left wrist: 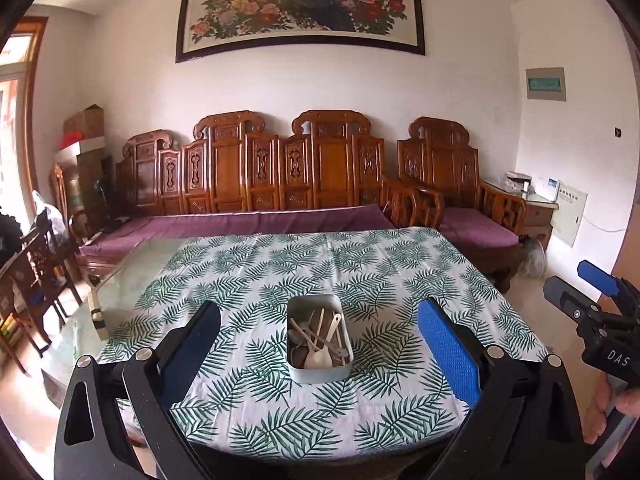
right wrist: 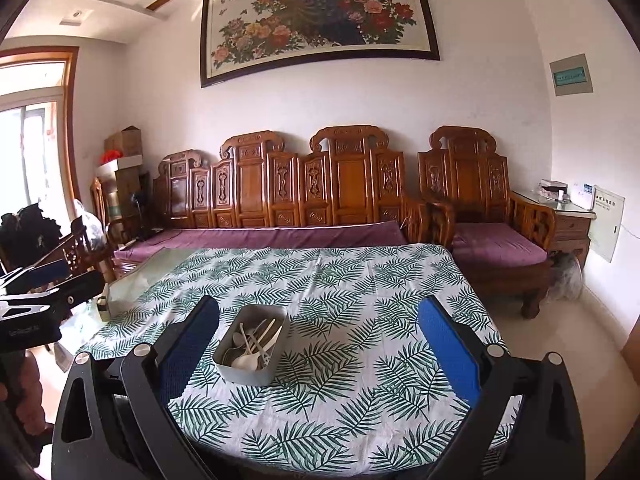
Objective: Organize utensils
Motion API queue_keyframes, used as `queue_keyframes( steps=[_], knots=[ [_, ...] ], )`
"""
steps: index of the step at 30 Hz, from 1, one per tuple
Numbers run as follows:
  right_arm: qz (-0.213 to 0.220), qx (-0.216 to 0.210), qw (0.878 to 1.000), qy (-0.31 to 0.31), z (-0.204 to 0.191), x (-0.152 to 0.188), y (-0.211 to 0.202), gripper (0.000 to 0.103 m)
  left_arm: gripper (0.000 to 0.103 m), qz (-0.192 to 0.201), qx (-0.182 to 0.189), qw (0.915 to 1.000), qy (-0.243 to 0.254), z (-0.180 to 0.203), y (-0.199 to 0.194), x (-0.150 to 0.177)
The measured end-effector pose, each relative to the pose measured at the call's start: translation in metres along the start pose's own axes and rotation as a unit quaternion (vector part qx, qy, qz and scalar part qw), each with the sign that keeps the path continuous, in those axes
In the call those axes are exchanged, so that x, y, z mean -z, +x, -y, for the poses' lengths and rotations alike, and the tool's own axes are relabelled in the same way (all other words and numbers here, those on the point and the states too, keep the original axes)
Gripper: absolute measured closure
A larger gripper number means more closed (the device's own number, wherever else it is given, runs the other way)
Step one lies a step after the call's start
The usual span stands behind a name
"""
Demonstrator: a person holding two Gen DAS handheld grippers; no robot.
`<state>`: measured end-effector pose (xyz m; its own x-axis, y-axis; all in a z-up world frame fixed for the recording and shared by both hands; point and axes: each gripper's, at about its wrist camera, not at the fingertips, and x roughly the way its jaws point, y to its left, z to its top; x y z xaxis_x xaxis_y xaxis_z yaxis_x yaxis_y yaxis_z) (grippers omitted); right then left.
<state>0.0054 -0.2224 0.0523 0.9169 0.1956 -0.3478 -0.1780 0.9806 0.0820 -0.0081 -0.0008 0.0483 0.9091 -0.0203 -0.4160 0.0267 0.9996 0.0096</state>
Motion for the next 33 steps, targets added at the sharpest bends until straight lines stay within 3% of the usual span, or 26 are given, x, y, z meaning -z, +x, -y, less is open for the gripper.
queue_keyframes(
  steps=[33],
  knots=[
    [-0.005,0.0,1.0,0.001,0.0,0.003,-0.001,0.003,0.008,0.016,0.004,0.9999,0.001,0.008,-0.011,0.001]
  ],
)
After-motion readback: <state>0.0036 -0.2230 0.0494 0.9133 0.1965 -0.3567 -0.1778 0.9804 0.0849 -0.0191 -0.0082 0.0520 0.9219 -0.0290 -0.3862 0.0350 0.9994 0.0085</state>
